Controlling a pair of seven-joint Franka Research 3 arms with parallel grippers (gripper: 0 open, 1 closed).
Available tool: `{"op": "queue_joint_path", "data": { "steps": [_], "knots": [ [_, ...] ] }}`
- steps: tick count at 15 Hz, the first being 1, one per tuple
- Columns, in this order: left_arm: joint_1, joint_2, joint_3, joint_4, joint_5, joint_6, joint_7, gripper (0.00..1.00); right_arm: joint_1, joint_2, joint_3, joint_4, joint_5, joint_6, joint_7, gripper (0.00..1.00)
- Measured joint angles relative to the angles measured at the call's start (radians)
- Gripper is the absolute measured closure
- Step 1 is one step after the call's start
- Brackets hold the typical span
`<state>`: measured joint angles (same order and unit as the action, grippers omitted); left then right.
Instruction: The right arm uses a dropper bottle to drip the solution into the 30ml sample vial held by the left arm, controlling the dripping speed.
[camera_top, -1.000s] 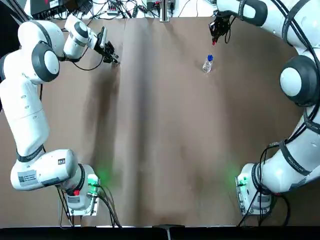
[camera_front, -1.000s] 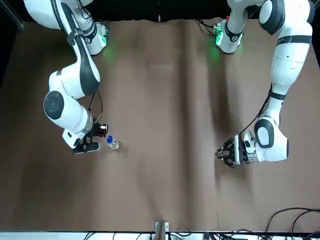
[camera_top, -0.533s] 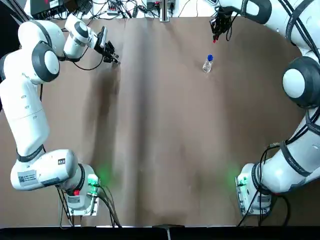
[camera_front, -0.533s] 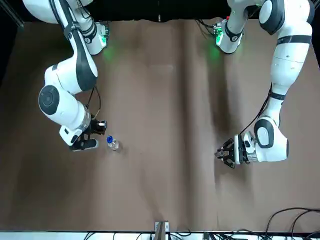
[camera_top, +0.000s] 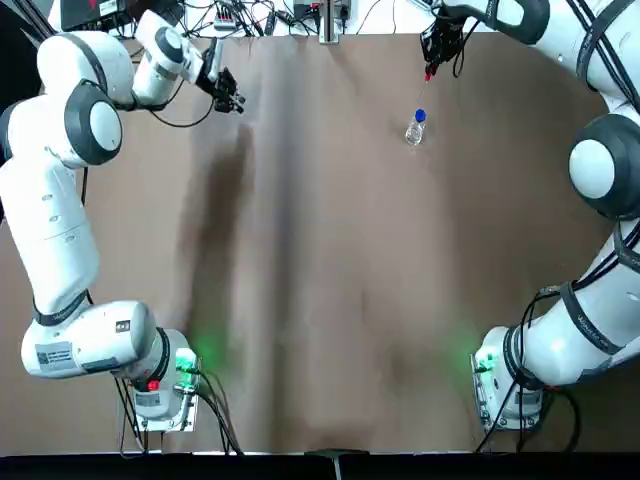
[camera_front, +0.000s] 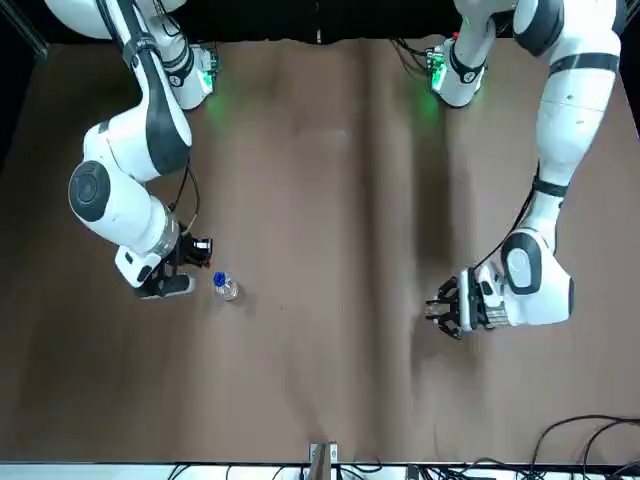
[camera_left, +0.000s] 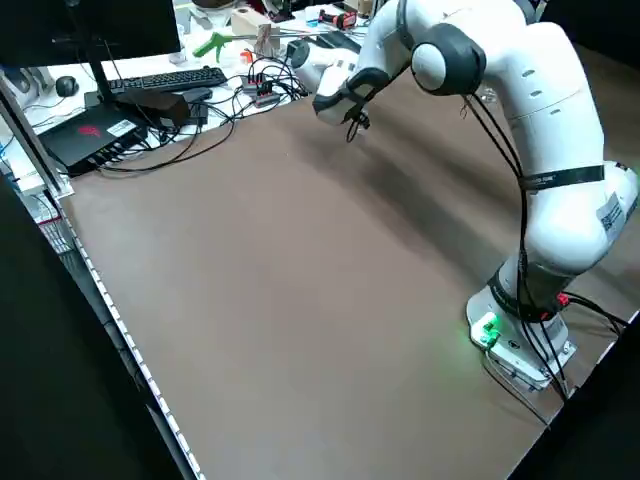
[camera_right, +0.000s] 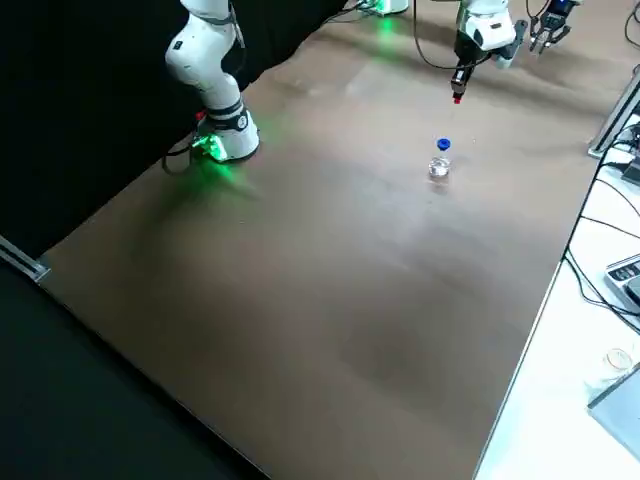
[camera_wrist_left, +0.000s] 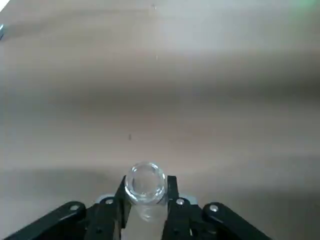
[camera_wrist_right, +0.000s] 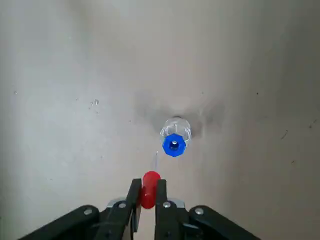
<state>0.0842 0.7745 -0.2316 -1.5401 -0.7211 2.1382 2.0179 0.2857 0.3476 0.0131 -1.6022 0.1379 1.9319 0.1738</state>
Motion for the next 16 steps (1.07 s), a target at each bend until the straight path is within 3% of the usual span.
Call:
{"op": "queue_joint_path", "data": {
  "steps": [3, 11, 16],
  "knots": [
    [-0.074, -0.036, 0.005, 0.0, 0.017, 0.007, -0.115, 0.68, 0.0, -0.001, 0.0, 0.0, 0.0, 0.0, 0.016, 0.84],
    [-0.248, -0.063, 0.005, 0.051, 0.282, 0.066, -0.516, 0.68, -0.001, -0.016, -0.001, 0.008, 0.062, 0.0, 0.022, 0.85],
    [-0.366, -0.065, 0.009, 0.099, 0.309, 0.101, -0.65, 0.68, 0.0, -0.033, 0.0, 0.009, 0.105, -0.001, 0.023, 0.85]
  ]
}}
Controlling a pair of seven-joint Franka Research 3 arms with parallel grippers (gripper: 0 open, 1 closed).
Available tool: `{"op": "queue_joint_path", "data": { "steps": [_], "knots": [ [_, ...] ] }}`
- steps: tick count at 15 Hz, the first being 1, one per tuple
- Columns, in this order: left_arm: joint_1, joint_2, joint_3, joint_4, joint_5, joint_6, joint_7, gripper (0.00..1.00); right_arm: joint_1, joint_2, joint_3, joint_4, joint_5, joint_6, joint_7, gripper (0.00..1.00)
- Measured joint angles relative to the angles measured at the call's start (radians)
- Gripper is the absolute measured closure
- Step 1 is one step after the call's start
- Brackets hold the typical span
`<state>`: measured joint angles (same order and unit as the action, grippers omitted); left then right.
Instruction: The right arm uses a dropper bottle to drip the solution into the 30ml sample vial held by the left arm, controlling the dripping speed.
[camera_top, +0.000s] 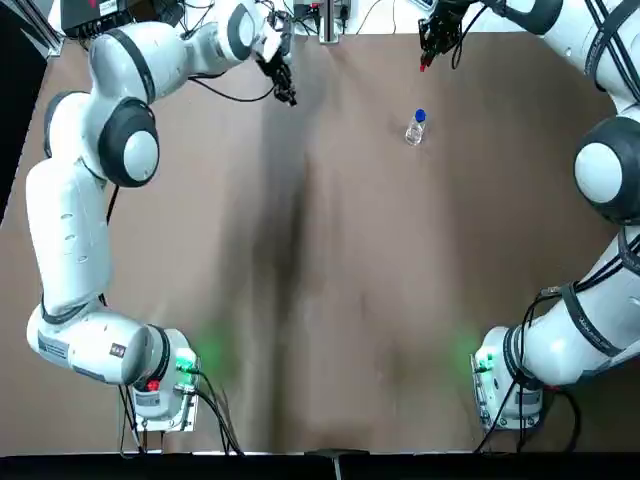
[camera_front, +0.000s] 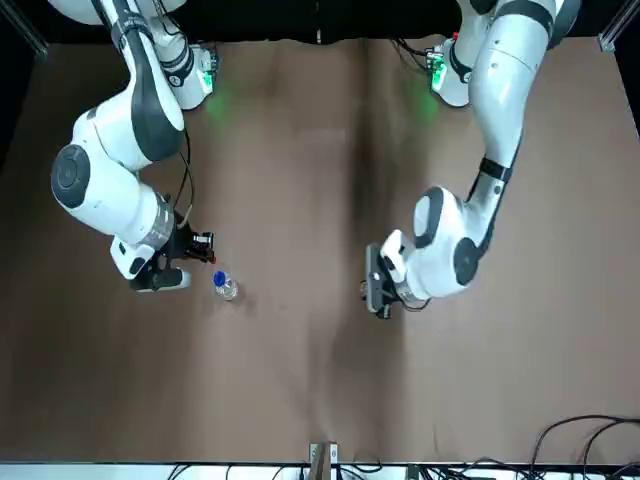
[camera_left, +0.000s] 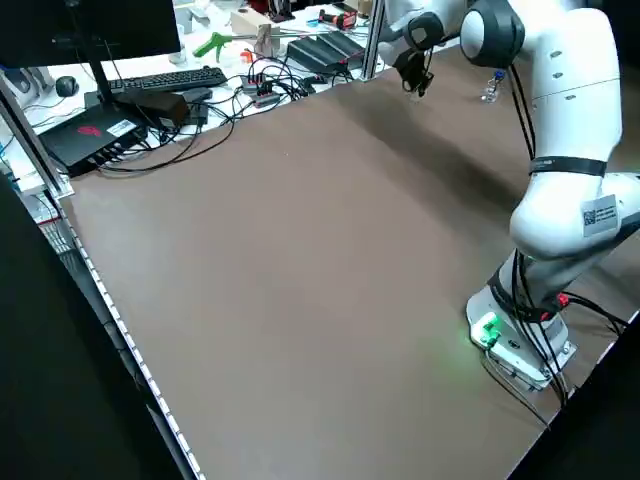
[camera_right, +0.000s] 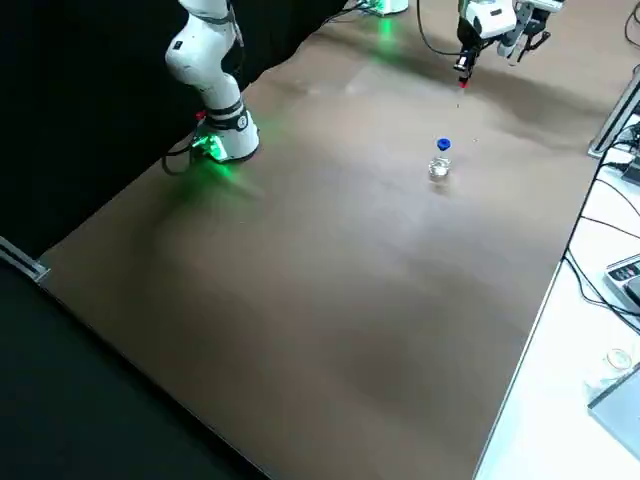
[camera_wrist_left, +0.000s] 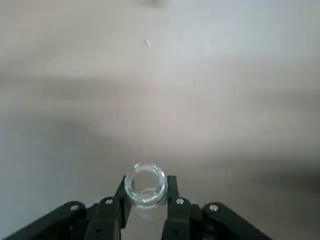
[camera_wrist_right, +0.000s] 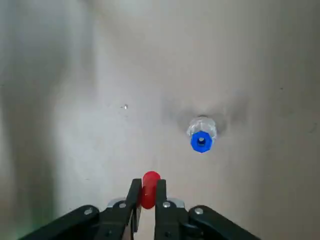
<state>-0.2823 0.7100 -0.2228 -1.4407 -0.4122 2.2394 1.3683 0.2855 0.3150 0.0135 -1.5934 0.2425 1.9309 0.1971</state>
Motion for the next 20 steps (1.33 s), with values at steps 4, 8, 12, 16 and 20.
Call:
{"op": "queue_joint_path", "data": {
  "steps": [4, 8, 12, 16, 20],
  "knots": [
    [-0.174, -0.001, 0.103, 0.034, 0.045, 0.092, -0.13, 0.68, 0.001, -0.001, 0.004, 0.0, 0.065, 0.0, 0.003, 0.85],
    [-0.322, -0.001, 0.217, 0.036, 0.056, 0.11, -0.208, 0.68, 0.002, -0.001, 0.004, 0.0, 0.111, 0.0, 0.005, 0.85],
    [-0.373, -0.001, 0.23, 0.046, 0.057, 0.146, -0.322, 0.68, 0.006, -0.001, 0.009, 0.001, 0.147, 0.001, 0.006, 0.85],
    [-0.433, -0.001, 0.268, 0.051, 0.058, 0.152, -0.405, 0.68, 0.017, -0.001, 0.009, 0.005, 0.222, 0.002, 0.006, 0.85],
    [-0.462, -0.001, 0.274, 0.051, 0.058, 0.192, -0.426, 0.68, 0.026, -0.002, 0.009, 0.011, 0.295, 0.002, 0.006, 0.84]
  ]
}}
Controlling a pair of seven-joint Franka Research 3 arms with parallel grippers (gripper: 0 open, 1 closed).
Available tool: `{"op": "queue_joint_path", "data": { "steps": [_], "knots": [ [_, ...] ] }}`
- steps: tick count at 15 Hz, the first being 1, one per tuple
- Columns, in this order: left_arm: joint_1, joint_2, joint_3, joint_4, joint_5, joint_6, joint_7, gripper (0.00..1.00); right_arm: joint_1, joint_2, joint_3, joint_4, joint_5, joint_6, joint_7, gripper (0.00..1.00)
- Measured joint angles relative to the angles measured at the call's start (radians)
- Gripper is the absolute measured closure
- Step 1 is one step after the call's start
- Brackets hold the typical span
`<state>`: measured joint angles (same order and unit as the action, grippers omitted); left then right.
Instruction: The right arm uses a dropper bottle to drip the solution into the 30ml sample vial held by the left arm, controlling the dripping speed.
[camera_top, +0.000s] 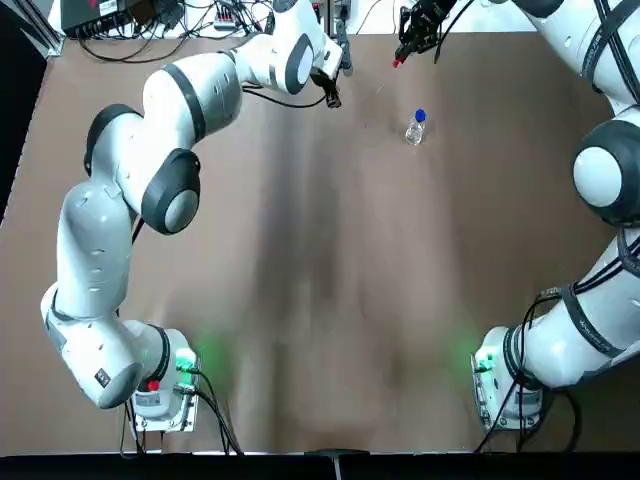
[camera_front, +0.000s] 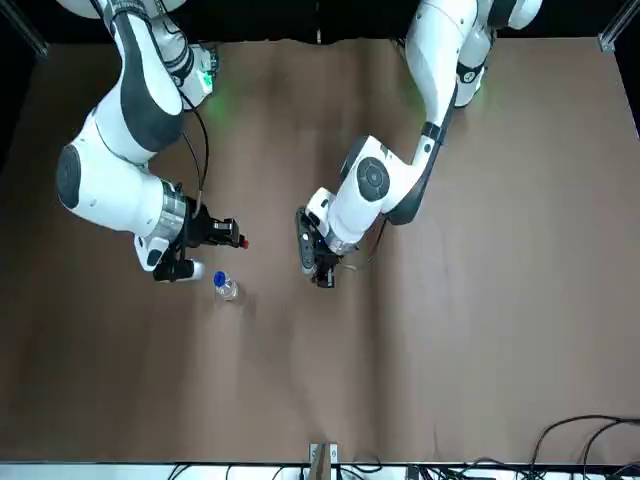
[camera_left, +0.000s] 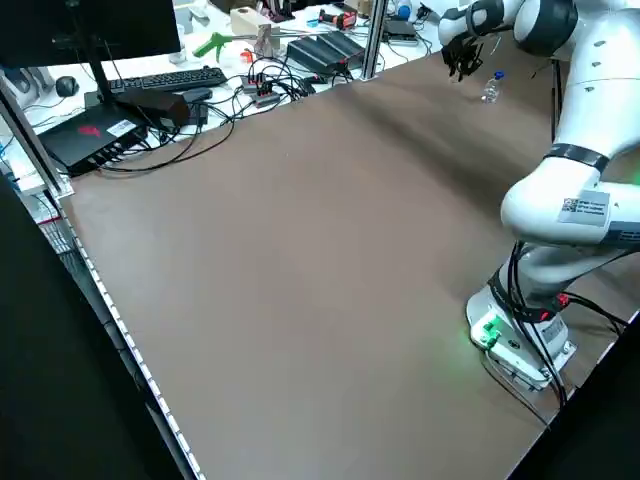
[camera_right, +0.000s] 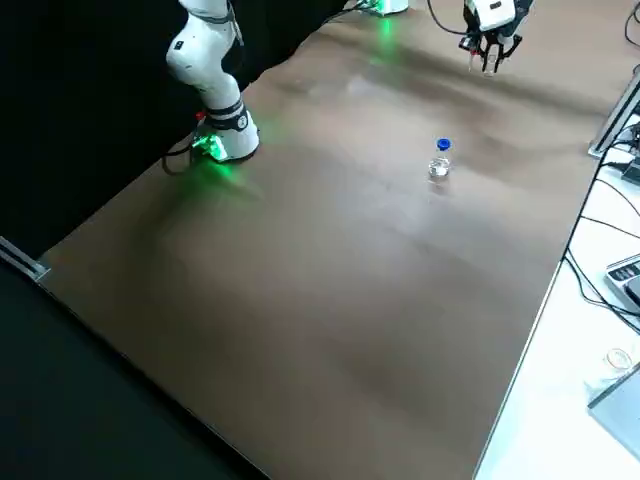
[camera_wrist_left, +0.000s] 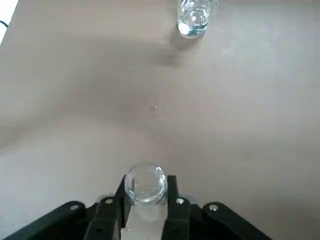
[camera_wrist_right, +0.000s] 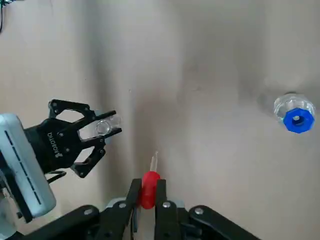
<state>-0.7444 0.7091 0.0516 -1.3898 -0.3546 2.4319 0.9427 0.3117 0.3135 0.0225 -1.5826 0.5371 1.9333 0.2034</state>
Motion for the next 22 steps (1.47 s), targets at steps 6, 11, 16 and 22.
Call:
{"op": "queue_joint_path", "data": {
  "steps": [6, 11, 16, 22],
  "knots": [
    [-0.012, 0.005, 0.0, 0.0, 0.0, 0.006, -0.001, 0.68, 0.018, 0.0, 0.0, 0.008, 0.047, 0.041, 0.0, 0.83],
    [-0.043, 0.022, 0.006, 0.0, 0.0, 0.039, -0.021, 0.68, 0.045, 0.0, 0.0, 0.009, 0.051, 0.089, 0.001, 0.83],
    [-0.049, 0.025, 0.006, 0.0, 0.0, 0.046, -0.021, 0.68, 0.061, 0.0, 0.0, 0.009, 0.052, 0.095, 0.003, 0.83],
    [-0.054, 0.026, 0.008, 0.0, 0.0, 0.051, -0.021, 0.68, 0.08, 0.013, 0.0, 0.008, 0.052, 0.112, 0.003, 0.84]
  ]
}}
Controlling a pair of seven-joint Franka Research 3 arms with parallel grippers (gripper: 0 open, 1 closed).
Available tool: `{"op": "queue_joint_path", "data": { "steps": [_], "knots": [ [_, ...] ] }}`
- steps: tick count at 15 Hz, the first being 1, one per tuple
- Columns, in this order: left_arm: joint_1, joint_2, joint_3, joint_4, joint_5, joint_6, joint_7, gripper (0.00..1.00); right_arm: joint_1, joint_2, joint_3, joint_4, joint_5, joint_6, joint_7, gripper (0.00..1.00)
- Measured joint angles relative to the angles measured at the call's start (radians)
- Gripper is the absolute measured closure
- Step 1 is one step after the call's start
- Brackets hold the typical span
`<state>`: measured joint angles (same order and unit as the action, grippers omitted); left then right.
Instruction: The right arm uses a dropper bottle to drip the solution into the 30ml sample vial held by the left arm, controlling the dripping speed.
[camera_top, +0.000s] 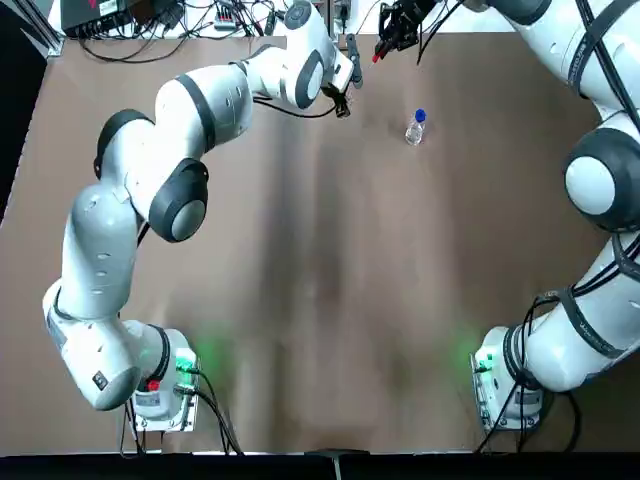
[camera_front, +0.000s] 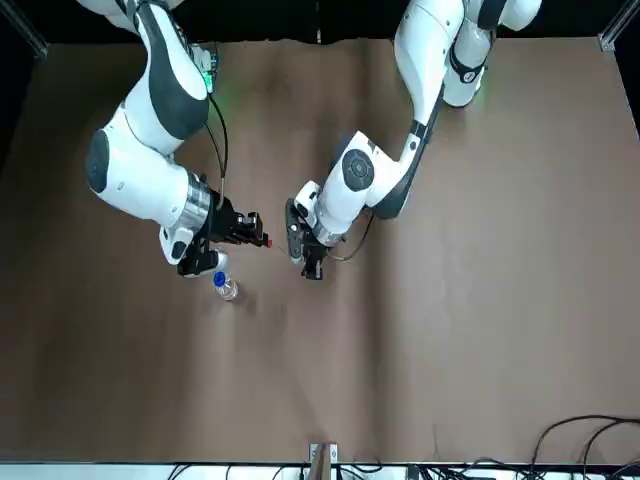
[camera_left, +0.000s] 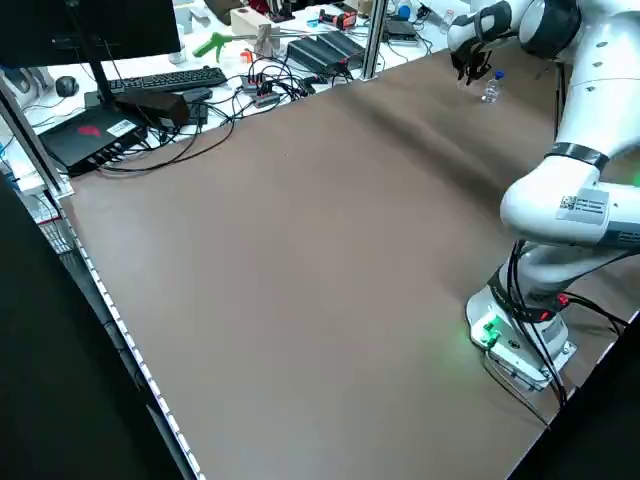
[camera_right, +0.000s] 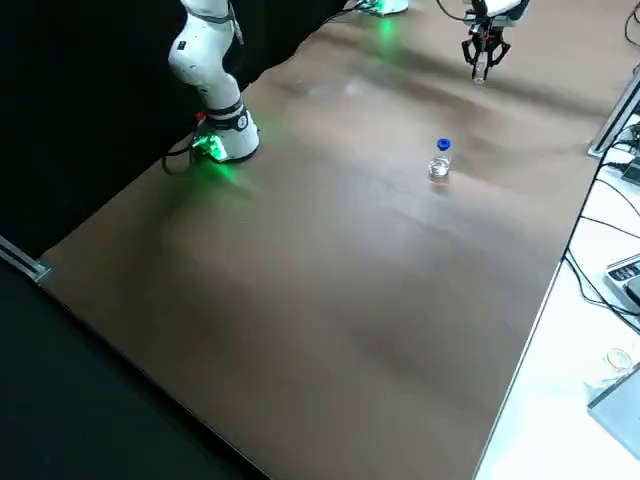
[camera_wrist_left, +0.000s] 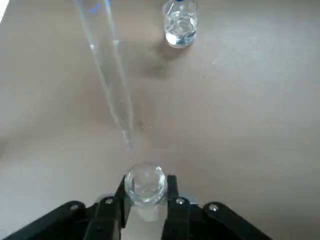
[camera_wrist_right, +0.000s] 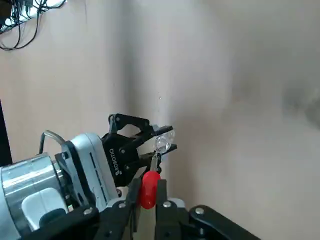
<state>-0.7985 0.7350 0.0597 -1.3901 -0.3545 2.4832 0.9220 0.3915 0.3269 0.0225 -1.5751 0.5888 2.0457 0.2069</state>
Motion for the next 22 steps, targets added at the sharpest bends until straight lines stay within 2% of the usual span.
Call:
{"op": "queue_joint_path", "data": {
  "steps": [22],
  "knots": [
    [0.0, 0.0, 0.001, 0.0, 0.0, 0.002, 0.0, 0.68, 0.032, 0.043, -0.005, -0.002, -0.001, 0.045, -0.002, 0.83]
  ]
}}
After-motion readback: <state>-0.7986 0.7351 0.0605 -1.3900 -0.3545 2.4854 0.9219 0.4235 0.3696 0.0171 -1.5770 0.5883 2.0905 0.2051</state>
